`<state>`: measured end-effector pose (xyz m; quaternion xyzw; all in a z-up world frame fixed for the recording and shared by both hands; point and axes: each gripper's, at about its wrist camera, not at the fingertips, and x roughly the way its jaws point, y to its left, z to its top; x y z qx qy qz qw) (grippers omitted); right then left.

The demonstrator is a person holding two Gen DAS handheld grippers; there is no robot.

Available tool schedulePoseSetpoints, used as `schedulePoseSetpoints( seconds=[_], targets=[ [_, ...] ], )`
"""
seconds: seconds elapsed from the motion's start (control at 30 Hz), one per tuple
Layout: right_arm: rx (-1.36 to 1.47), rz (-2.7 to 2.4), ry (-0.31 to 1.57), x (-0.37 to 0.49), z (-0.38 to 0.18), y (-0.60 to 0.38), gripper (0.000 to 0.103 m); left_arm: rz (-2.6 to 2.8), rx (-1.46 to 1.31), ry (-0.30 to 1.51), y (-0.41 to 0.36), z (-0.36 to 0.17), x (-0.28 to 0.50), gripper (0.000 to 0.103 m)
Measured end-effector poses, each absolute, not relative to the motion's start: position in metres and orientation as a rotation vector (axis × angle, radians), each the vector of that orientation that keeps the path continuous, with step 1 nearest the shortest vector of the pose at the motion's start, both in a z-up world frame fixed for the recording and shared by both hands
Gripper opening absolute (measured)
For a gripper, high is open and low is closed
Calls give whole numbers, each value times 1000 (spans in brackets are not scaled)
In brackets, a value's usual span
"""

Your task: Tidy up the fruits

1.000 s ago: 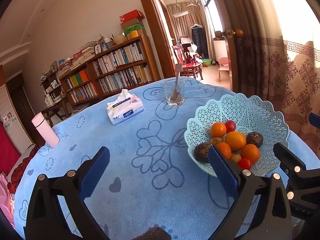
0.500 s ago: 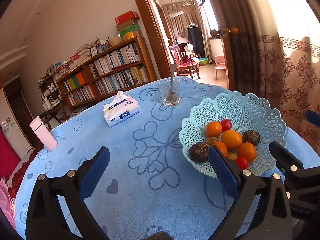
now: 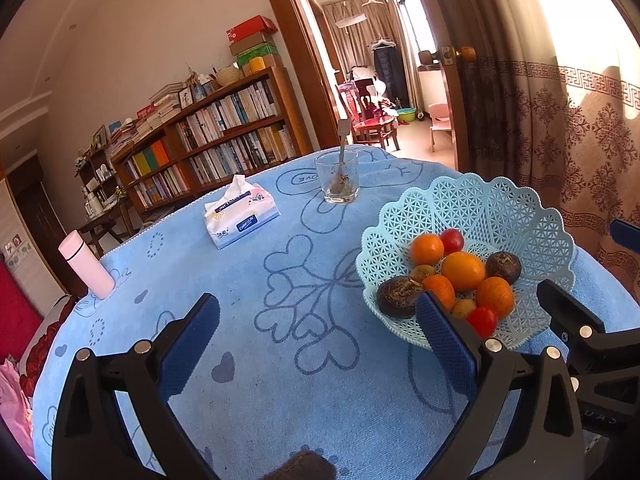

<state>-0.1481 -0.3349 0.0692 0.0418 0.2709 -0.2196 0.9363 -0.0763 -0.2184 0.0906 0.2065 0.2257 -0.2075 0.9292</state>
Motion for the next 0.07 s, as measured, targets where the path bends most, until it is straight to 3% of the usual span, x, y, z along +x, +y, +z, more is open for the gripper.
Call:
schedulePoseSetpoints(
  seconds=[0.07],
  targets=[
    [92,-447,559,-148,69,-336,100,-423,418,467,-217,90,-75,98]
  ],
)
